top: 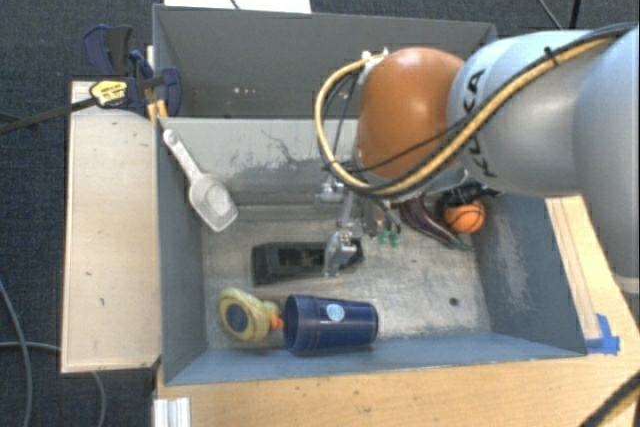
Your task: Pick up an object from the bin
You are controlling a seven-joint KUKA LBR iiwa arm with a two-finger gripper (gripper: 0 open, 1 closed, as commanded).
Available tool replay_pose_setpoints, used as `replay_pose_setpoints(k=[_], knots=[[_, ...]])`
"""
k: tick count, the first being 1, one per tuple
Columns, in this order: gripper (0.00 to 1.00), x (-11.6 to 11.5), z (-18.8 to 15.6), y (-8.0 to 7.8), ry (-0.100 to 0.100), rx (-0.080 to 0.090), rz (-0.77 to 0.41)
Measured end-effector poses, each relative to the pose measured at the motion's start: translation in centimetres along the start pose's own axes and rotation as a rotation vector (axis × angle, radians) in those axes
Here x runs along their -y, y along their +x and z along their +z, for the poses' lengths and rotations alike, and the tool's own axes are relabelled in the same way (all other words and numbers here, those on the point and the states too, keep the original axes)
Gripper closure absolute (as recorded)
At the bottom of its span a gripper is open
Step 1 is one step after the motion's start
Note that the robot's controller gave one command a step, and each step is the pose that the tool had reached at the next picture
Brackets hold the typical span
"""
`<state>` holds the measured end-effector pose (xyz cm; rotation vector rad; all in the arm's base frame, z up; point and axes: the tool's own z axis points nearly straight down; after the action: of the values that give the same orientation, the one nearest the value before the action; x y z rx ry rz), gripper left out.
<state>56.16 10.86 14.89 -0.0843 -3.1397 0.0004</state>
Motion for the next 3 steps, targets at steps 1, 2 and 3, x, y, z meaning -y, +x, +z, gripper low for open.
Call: replay_pose_setpoints(k=[1, 2, 3], knots=[[0.00, -0.8, 6.0, -0.7, -0.002, 0.005, -0.037], [1.00, -0.9, 7.1, -0.4, 0.011, -0.017, 0.071], [1.00, -0.9, 7.1, -0.4, 0.011, -0.017, 0.071]])
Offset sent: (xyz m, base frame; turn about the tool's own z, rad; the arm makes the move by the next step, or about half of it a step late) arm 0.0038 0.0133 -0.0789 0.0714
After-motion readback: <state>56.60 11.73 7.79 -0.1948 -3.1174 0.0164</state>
